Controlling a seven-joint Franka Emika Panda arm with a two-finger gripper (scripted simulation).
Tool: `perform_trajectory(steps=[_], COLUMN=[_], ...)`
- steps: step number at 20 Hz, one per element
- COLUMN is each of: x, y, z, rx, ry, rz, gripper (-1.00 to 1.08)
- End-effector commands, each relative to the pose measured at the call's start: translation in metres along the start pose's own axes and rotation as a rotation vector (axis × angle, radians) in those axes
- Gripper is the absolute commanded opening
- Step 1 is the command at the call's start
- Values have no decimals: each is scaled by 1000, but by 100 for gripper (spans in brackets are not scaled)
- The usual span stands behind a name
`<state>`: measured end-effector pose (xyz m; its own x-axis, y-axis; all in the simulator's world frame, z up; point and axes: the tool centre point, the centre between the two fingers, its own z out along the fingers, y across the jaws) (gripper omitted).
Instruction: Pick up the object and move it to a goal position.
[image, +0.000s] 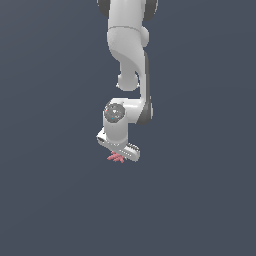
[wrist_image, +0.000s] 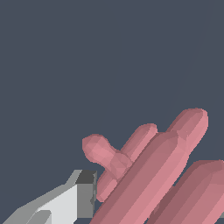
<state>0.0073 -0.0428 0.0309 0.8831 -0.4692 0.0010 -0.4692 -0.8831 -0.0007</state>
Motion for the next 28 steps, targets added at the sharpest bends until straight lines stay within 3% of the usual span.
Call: perform_trajectory(steps=[1, 7, 13, 17, 22, 28], x=[0, 7, 43, 78, 120, 144], y=[0, 1, 7, 17, 43, 80], z=[1, -9, -61, -122, -226, -344], rx=[-1, 4, 25, 49, 87, 126], ry=[-1, 16, 97, 190, 341, 506], rz=[0, 13, 76, 149, 267, 396], gripper=[-100, -100, -100, -100, -100, -100])
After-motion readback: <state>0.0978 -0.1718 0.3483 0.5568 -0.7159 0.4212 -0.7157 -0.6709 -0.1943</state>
